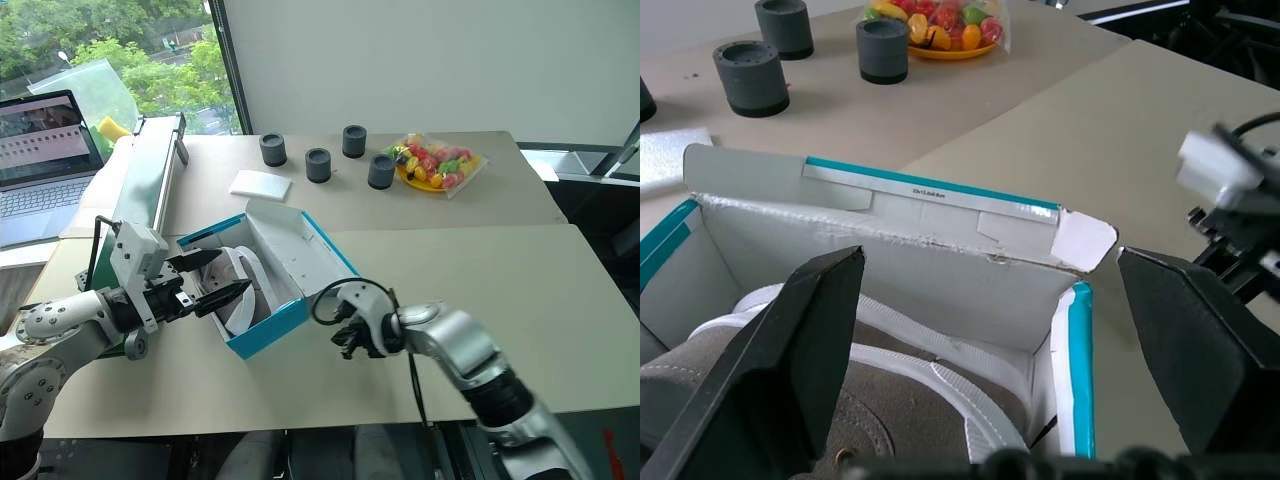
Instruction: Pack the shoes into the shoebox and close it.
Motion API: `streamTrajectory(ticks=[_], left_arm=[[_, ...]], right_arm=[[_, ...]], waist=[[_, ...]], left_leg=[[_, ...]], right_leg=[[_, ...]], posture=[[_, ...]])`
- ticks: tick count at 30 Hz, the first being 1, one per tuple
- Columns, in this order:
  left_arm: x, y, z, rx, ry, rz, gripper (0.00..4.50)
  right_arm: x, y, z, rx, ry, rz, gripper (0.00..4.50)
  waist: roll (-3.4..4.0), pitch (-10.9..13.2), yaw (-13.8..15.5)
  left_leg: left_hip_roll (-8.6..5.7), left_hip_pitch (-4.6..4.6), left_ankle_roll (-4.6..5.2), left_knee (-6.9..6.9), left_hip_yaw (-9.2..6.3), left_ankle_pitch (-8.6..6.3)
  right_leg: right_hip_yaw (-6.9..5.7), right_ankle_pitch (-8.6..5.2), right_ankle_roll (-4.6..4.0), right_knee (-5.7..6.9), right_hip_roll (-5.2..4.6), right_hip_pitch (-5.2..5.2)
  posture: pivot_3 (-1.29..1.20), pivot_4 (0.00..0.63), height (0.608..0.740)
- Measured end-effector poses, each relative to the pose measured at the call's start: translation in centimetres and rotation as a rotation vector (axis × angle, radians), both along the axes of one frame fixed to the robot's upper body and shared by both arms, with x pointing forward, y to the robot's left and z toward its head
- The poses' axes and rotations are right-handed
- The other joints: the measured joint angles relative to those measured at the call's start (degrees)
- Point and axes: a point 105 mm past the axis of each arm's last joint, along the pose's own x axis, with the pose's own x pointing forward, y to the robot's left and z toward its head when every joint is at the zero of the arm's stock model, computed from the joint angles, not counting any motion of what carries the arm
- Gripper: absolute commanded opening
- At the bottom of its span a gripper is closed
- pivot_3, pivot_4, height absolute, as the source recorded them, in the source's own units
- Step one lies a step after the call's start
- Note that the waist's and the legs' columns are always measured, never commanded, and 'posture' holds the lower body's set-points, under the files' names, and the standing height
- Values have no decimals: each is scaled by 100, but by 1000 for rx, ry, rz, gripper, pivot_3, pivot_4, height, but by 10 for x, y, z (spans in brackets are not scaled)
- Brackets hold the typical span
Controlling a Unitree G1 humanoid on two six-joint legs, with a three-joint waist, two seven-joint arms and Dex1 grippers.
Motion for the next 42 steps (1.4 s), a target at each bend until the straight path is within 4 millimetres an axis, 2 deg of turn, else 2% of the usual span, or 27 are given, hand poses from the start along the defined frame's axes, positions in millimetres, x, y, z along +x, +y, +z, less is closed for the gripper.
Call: streamTrajectory(ticks=[2,6,10,12,14,16,17,21,24,26,27,29,32,35,38,42], left_arm=[[-1,2,-1,1,5,7,4298],[0,5,-1,5,12,25,4298],[-1,4,-1,6,10,27,4298],[-1,4,-1,6,9,28,4298],[-1,2,1,2,5,20,4298],[-2,1,3,0,0,13,4298],[-2,2,3,1,0,16,4298],[-2,2,3,-6,9,15,4298],[-2,4,4,-5,10,36,4298],[-2,6,5,-6,6,51,4298],[-3,6,6,-7,7,55,4298],[-5,6,6,-6,5,58,4298],[-7,7,8,-8,-3,73,4298],[-9,10,8,-6,-9,99,4298],[-13,9,7,-6,-9,101,4298],[-15,12,5,-12,1,125,4298]], right_arm=[[17,6,-6,5,-42,-115,294],[44,9,-6,39,-137,-301,294],[81,-4,2,138,-209,-598,294],[97,-11,11,269,-219,-752,294],[109,-10,20,482,-174,-851,294],[117,-22,27,667,-135,-911,294],[119,-26,30,732,-120,-924,294],[116,-7,59,1115,17,-741,294],[107,9,110,1373,36,-494,294],[101,21,139,1430,3,-352,294],[98,29,151,1431,-11,-282,294],[94,42,158,1422,-4,-207,294],[94,52,146,1388,59,-192,294],[98,61,132,1264,62,-198,294],[102,66,116,984,-40,-162,294],[95,53,87,599,-213,-31,294]], waist=[[-1,-1,1],[-12,-8,-1],[-12,-8,4],[-12,-8,-6],[-11,-7,-13],[-10,-7,-9],[-10,-6,-13],[-5,-3,-94],[4,2,-154],[5,2,-174],[5,2,-172],[5,2,-158],[5,2,-126],[6,2,-124],[5,2,-123],[5,2,-64]], left_leg=[[-1,1,0,0,-4,0],[-1,20,-2,0,-7,1],[0,24,-6,0,-6,5],[1,21,-6,-1,-7,5],[2,19,-6,-5,-9,4],[1,17,-6,-9,-10,4],[2,14,-5,-9,-10,4],[7,21,-3,-13,-13,2],[7,24,-3,-13,-15,3],[8,27,-3,-13,-15,2],[8,30,-3,-13,-14,2],[6,28,-3,-14,-12,2],[3,21,-4,-14,-13,2],[3,22,-4,-13,-12,3],[2,22,-4,-14,-8,2],[0,9,-4,-13,-5,2]], right_leg=[[1,0,0,1,-3,-1],[2,3,-2,6,-2,12],[3,6,-7,14,1,10],[3,6,-7,14,3,6],[3,6,-7,10,3,4],[3,5,-6,8,-1,8],[2,5,-6,7,1,4],[9,5,-7,13,5,2],[10,5,-7,19,6,2],[10,5,-7,19,8,2],[9,4,-7,20,8,3],[6,3,-8,18,7,3],[5,3,-8,17,2,0],[7,4,-8,18,3,-3],[6,3,-8,16,2,-2],[1,2,-8,6,0,-9]], posture=[[0,150,740],[0,150,740],[0,150,740],[0,150,740],[0,150,740],[0,150,740],[0,150,740],[0,150,740],[0,150,740],[0,150,740],[0,150,740],[0,150,740],[0,150,740],[0,150,740],[0,150,740],[0,150,740]])
